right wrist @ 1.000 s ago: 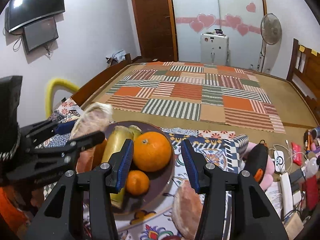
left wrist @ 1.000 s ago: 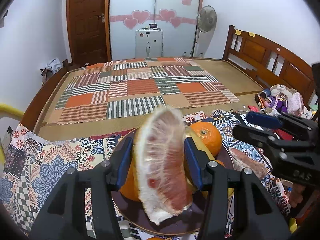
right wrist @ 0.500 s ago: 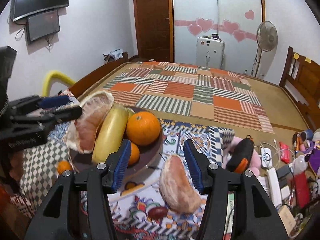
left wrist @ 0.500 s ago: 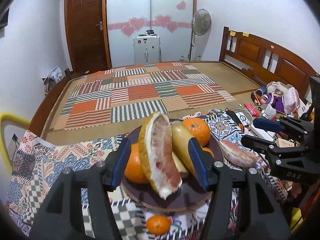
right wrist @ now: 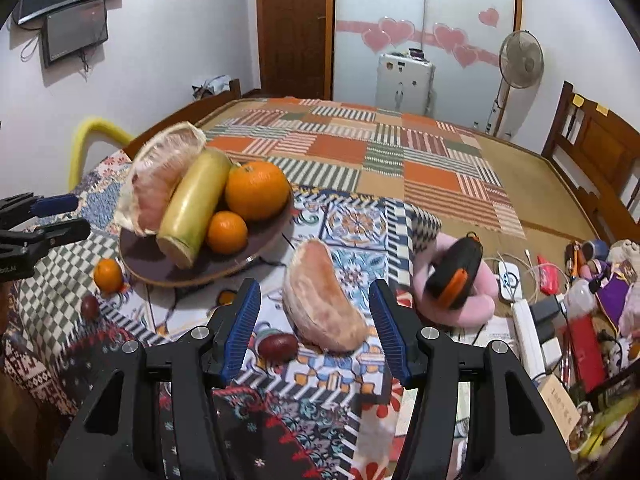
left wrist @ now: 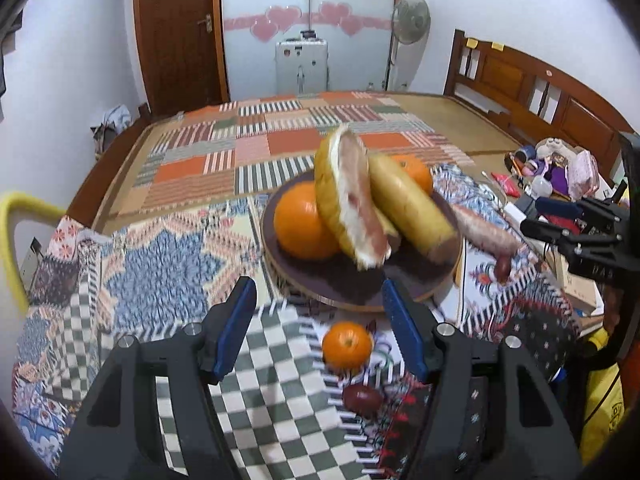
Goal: Organize fruits
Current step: 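Grasp the second pomelo segment with the right tool while the left tool grasps the small tangerine, then carry the pomelo segment with the right tool while the left tool carries the tangerine to the plate, then open both tools to release the pomelo segment and tangerine on the plate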
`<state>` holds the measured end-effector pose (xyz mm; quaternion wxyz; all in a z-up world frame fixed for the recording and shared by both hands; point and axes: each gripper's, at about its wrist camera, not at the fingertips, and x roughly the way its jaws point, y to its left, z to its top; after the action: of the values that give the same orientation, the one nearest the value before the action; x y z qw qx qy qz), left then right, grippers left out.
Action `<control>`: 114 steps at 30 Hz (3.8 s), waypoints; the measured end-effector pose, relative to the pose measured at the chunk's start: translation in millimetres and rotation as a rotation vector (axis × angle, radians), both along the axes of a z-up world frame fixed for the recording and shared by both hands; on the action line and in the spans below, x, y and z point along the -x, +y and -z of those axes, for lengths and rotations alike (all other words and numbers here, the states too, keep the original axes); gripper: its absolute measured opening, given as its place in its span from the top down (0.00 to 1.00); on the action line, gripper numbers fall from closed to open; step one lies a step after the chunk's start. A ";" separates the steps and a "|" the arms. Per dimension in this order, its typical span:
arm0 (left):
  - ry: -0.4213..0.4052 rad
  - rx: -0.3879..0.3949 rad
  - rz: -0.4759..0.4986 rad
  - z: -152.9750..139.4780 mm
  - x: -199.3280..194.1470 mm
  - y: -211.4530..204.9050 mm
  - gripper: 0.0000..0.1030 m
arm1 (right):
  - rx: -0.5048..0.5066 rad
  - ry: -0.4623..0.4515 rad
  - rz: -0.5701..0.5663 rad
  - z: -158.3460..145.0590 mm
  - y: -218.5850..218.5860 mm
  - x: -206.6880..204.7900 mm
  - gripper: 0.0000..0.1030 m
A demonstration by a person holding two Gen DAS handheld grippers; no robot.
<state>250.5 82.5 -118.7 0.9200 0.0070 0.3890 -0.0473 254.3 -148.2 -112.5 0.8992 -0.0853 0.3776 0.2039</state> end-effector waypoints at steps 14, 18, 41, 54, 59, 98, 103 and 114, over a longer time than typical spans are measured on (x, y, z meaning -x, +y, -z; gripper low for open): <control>0.109 0.045 0.017 46.3 -3.4 0.9 0.37 | 0.045 0.113 -0.027 34.2 16.7 -29.4 0.49; 0.124 0.058 0.024 53.2 -8.0 1.0 0.37 | 0.062 0.123 -0.019 39.6 21.1 -35.5 0.49; 0.072 0.051 0.038 41.9 -2.0 -0.5 0.67 | -0.014 0.091 0.014 32.0 10.9 -31.8 0.60; 0.008 0.050 0.024 20.3 -9.7 1.6 0.67 | -0.100 -0.026 -0.008 -12.8 19.5 -22.2 0.60; 0.003 0.053 0.020 20.4 -19.2 2.0 0.67 | -0.145 -0.059 -0.034 -25.2 32.5 -23.1 0.60; 0.013 0.029 0.034 37.2 -50.2 -19.5 0.51 | -0.136 0.039 -0.078 2.6 69.0 -55.3 0.56; -0.007 0.032 0.023 26.3 -41.6 -16.9 0.51 | -0.118 -0.006 -0.073 -10.5 64.0 -42.5 0.56; -0.037 0.035 0.003 0.6 0.0 -4.2 0.51 | -0.073 -0.086 -0.064 -31.4 41.6 5.0 0.50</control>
<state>250.6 78.3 -119.3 0.9269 -0.0077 0.3710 -0.0555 249.3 -106.6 -81.1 0.9101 -0.0732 0.3280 0.2422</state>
